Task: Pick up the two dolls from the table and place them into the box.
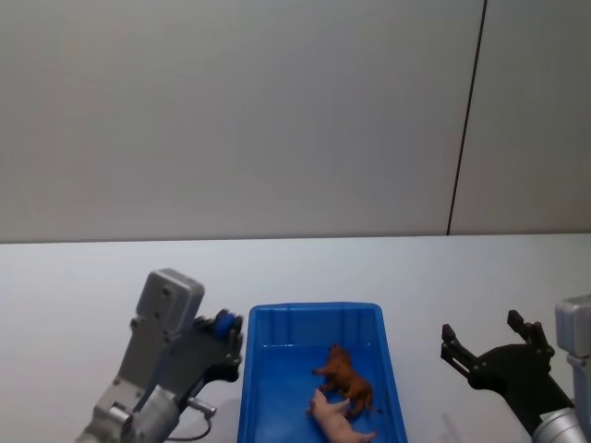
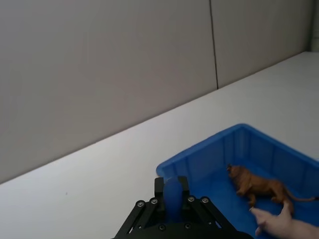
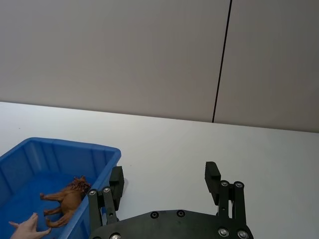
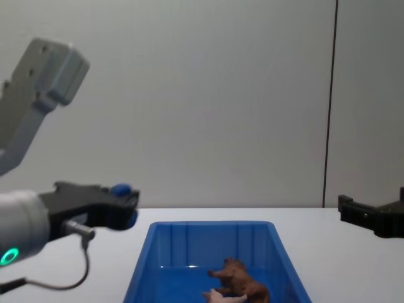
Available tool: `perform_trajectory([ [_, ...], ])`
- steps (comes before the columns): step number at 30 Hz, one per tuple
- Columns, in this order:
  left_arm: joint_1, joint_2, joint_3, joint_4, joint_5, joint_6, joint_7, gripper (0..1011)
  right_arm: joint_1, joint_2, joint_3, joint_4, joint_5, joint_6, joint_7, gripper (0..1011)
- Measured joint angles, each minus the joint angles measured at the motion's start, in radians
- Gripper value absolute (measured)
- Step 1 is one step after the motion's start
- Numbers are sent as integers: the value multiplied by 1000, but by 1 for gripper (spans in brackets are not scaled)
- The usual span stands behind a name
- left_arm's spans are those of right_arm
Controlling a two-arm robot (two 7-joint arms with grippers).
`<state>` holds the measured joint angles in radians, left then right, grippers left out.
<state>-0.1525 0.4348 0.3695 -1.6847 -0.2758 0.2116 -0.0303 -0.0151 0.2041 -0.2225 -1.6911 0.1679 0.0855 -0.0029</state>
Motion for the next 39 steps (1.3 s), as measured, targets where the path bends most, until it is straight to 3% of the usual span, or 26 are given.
perform_trajectory([
  [7,-36,-32,11,1,25,-29,-72,123,0,0,0,0,0,0,0,1001],
  [16,-81,-80,32,18,38,-63,-179,437,0,0,0,0,0,0,0,1001],
  [17,-83,-83,34,19,38,-65,-186,437,0,0,0,0,0,0,0,1001],
  [33,-114,-118,49,32,43,-86,-256,957,0,0,0,0,0,0,0,1001],
  [39,-118,-122,51,33,44,-88,-265,1001,0,0,0,0,0,0,0,1001],
])
